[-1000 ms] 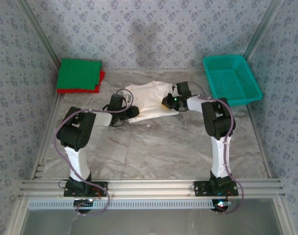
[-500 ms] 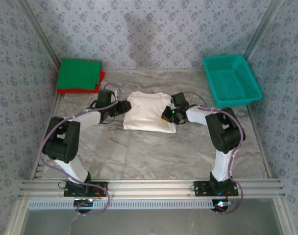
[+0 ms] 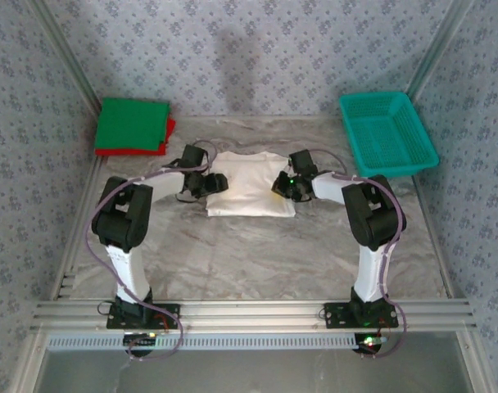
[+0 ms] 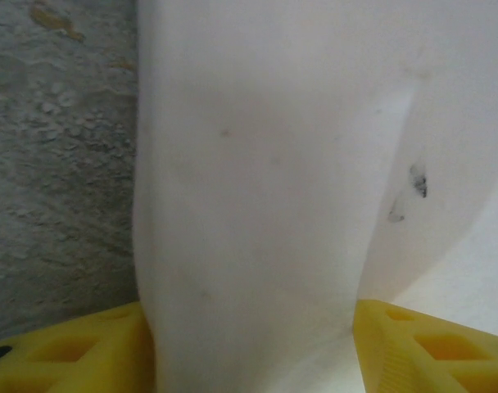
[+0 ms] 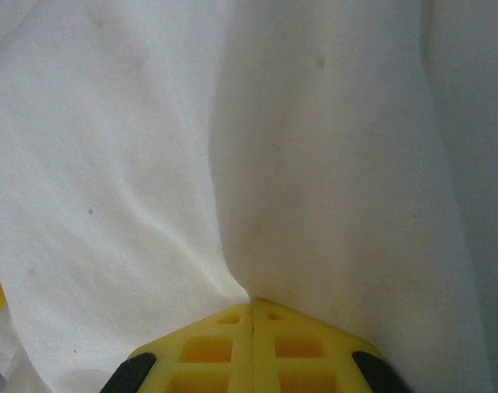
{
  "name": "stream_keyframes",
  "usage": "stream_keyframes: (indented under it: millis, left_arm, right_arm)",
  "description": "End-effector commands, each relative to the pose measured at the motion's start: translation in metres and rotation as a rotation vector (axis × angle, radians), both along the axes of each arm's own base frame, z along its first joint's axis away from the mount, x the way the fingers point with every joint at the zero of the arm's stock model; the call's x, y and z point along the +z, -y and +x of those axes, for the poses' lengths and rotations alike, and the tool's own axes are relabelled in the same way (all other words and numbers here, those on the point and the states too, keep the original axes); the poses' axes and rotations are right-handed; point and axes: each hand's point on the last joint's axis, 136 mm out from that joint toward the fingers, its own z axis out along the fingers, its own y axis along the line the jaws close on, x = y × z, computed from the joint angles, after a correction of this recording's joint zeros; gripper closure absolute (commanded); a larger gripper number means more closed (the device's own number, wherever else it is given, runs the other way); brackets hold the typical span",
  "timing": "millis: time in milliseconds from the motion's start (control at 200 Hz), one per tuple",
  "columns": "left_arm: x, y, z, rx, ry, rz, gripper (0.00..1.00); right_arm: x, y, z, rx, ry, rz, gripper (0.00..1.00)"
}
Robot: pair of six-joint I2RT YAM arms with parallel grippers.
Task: Fold and stack the t-shirts
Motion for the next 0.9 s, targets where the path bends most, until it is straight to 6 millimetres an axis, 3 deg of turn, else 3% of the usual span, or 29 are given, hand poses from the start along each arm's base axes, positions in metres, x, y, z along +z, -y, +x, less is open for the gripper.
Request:
stream_keyframes:
  millis: [0,320,420,475,595,635,700,894]
  left_arm:
    - [0.001,0.013,0.001,-0.044,-0.003,0.010,0.37]
    - [-0.002,0.063,0.014,-0.088,-0.001,-0.096,0.42]
    - [-0.003,0.068,0.020,-0.083,0.005,-0.118,0.52]
    - [-0.002,0.068,0.024,-0.082,0.018,-0.115,0.65]
    - [0.001,0.052,0.031,-0.055,0.031,-0.051,1.00]
    - [0.004,0.043,0.035,-0.043,0.038,-0.021,1.00]
    - [0.009,0.026,0.040,-0.027,0.054,0.043,1.00]
    - [0.036,-0.041,0.069,0.018,0.154,0.262,1.00]
  right_arm:
    - [-0.037,0.018,-0.009,-0.048,-0.095,-0.043,1.00]
    - [-0.044,0.020,-0.007,-0.065,-0.098,-0.001,1.00]
    - [-0.043,0.018,-0.007,-0.062,-0.096,0.012,1.00]
    - [-0.042,0.017,-0.006,-0.062,-0.095,0.027,1.00]
    - [-0.028,0.014,-0.001,-0.051,-0.066,0.056,1.00]
    - [-0.018,0.013,0.001,-0.045,-0.052,0.068,0.99]
    - [0.003,0.010,0.005,-0.020,-0.020,0.090,0.85]
    - [0.098,0.013,0.009,0.043,0.181,0.126,0.59]
